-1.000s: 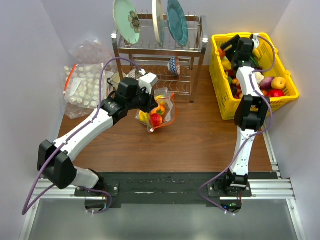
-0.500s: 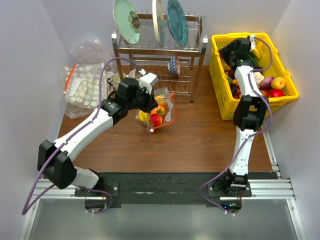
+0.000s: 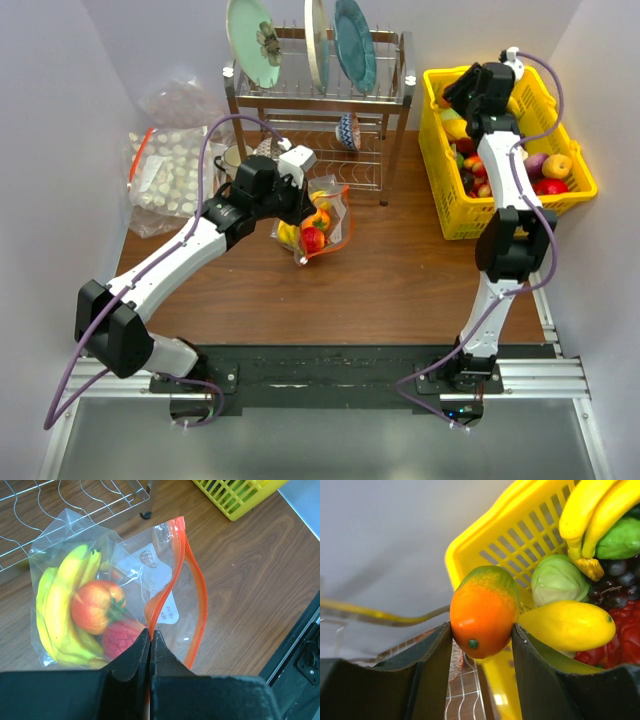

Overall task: Place the food in the zip-top bag and seal the zipper
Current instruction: Pick up the fake fruit from the bin, then place the fake fruit in the zipper food storage bag.

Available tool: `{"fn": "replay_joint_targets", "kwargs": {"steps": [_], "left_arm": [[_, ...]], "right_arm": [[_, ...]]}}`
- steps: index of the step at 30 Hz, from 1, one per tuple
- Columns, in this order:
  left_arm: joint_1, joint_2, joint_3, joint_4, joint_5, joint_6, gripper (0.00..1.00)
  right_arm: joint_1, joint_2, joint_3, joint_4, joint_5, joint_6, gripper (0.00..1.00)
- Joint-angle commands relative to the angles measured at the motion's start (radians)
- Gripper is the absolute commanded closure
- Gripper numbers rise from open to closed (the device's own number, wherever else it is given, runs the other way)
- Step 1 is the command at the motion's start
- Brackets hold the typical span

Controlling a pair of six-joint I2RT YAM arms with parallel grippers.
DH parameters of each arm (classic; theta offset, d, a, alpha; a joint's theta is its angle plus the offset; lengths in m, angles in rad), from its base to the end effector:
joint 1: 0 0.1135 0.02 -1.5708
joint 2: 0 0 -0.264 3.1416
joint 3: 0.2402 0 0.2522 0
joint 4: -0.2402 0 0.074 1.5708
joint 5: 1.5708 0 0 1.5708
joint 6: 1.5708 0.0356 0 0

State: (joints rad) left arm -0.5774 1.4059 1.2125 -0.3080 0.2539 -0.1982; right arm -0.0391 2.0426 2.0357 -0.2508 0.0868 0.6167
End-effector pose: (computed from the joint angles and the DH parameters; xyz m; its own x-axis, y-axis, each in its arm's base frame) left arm 0.2663 -0.1842 0.3336 -0.5352 0.1212 -0.8360 0.6197 0.7289 -0.2910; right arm 0.4907 -0.0223 0.3791 -0.1368 0.5820 -0.8016 0.2474 0.8037 0.5412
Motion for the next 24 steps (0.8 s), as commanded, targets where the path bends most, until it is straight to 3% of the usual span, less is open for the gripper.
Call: {"fn": "replay_joint_targets", "kwargs": {"steps": [1,12,24], "left_arm": [[-0.004,-0.012,-0.004,0.038,-0.004,0.011,1.00],[-0.004,-0.016,-0.004,0.038,0.001,0.009,1.00],[-0.004,-0.022,-0.001,0.040,0.005,0.008,1.00]], "right_arm": [[0.019,-0.155,-0.099,0.071,0.001,-0.066,0.52],[0.077,-0.522,-0.422,0.117,-0.084,-0.172,0.56],[0.126,-0.867,-0.758,-0.004,-0.373,-0.212,0.56]]}}
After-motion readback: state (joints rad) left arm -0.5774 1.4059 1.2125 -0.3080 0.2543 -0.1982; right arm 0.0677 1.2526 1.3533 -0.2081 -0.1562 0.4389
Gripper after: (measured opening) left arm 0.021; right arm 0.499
